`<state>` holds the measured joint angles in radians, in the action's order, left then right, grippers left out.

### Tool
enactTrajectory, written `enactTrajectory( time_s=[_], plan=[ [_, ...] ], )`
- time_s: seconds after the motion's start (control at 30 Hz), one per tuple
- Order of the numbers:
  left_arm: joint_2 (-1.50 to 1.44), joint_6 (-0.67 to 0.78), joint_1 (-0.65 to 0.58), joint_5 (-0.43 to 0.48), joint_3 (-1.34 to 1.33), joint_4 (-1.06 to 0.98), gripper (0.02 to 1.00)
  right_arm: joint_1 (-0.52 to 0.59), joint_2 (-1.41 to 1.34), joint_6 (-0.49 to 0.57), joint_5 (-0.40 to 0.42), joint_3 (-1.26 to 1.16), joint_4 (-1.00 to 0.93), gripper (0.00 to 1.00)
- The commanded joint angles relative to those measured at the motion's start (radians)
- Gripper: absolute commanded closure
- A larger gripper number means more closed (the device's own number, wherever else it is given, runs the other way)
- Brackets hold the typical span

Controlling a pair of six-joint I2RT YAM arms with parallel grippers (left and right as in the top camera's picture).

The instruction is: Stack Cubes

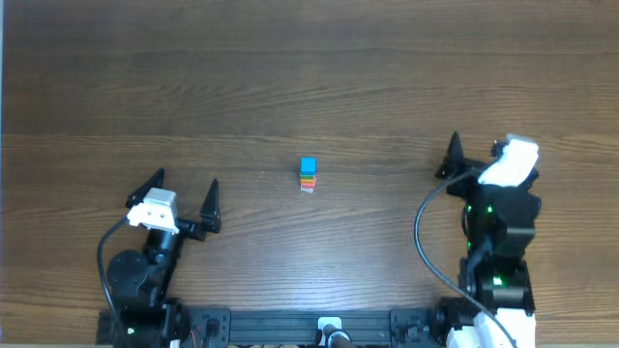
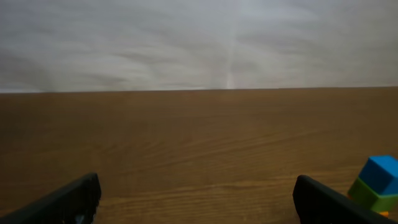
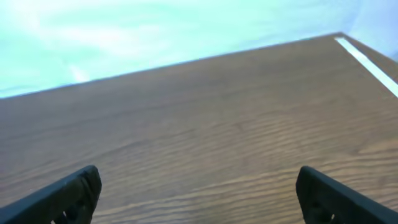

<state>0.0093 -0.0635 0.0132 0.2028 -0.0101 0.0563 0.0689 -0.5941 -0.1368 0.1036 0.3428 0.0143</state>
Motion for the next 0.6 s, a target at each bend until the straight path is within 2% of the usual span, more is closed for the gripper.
enactTrajectory(
  time_s=[0.03,0.33,0.6],
  plan=[
    [-0.003,0.011,0.003,0.006,0.005,0.001,0.023,0.004,0.198,0.003,-0.035,-0.129,-0.002,0.007],
    [-0.003,0.011,0.003,0.006,0.005,0.001,0.02,-0.001,0.403,0.003,-0.071,-0.258,-0.003,0.007],
    [-0.003,0.011,0.003,0.006,0.005,0.001,0.018,-0.028,0.446,0.004,-0.069,-0.325,-0.005,0.007]
  ],
)
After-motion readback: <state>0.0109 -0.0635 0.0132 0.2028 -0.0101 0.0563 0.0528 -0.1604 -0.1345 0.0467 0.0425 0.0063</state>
